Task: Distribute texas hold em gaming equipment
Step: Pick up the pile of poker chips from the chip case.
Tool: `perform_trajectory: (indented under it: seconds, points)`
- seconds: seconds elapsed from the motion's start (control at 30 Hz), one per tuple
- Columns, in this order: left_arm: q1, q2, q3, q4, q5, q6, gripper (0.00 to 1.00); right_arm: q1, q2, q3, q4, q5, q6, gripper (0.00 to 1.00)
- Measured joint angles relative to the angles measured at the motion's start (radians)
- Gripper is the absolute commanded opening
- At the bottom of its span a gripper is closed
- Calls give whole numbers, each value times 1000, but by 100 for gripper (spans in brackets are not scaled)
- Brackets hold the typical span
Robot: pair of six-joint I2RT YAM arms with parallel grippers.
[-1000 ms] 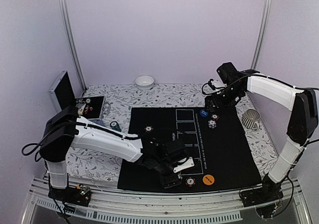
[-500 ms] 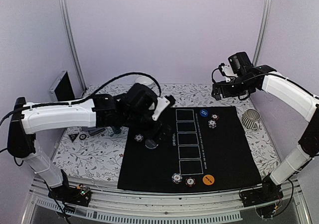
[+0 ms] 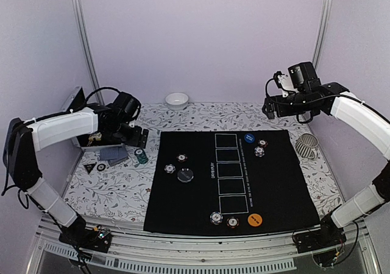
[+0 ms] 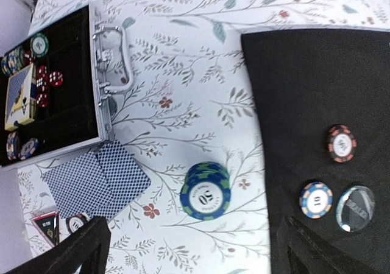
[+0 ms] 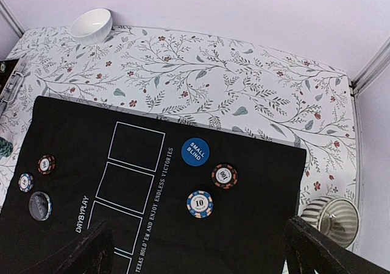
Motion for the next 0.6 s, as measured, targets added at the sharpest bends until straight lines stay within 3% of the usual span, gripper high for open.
perform_trajectory:
  seconds: [0.23, 0.6]
  points:
    - [37, 122, -42, 37, 57, 10, 98, 0, 2, -2, 4, 2, -1, 99]
    - [48, 247, -27, 48, 61, 11, 59, 0, 3, -14, 4, 13, -3, 99]
